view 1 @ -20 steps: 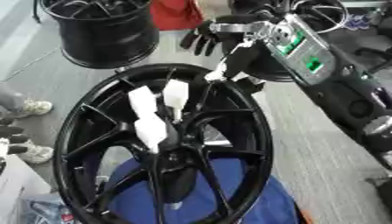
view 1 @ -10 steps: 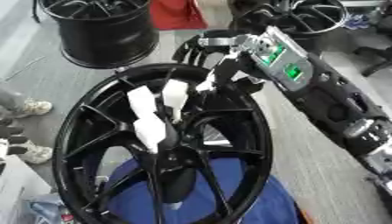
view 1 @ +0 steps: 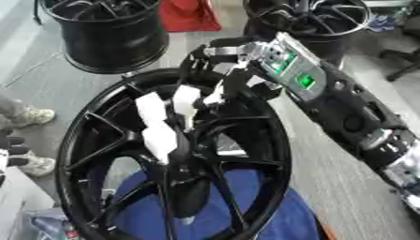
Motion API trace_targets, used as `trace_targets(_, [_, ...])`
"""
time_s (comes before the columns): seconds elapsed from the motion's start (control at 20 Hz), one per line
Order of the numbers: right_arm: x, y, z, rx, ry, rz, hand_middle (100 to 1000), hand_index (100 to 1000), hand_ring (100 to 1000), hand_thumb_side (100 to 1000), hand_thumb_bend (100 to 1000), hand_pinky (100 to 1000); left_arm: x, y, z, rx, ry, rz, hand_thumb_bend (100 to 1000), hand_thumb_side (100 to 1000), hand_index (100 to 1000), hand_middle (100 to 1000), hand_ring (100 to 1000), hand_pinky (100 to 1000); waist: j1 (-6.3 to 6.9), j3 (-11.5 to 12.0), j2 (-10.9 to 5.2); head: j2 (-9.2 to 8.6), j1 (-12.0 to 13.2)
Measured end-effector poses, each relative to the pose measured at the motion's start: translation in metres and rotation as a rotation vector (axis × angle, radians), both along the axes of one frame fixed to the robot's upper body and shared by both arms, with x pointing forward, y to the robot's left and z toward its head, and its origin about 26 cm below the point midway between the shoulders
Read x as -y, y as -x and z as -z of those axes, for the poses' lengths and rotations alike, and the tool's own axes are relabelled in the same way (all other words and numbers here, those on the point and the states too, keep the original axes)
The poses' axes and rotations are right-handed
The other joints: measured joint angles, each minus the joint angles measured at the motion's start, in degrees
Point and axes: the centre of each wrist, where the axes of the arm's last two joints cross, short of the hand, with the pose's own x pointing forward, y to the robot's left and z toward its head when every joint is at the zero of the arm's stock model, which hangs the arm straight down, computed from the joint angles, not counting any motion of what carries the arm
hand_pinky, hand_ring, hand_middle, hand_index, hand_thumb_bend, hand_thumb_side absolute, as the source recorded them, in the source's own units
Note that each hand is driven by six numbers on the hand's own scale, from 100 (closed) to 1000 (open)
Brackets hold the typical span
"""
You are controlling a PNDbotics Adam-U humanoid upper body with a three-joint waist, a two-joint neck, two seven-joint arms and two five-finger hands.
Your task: Pull the pin out of the wheel hub.
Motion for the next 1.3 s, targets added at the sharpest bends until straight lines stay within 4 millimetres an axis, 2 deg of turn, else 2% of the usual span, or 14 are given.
trace_targets(0.75, [-0.011,0.003,0.005,-0.026,0.057,-0.028,792,870,775,349,412,730,0.0,0.0,0.0,0.0,0.0,0.0,131,685,810,637,662,622,0.0,0.17,0.0,0.0,-0.21])
trace_targets(1.3, [-0.018,0.002,0.011,-0.031,0.127,-0.03,816,863,761,336,372,671,0.0,0.0,0.0,-0.001,0.0,0.0,131,685,809,637,664,622,-0.11,0.38,0.0,0.0,-0.54])
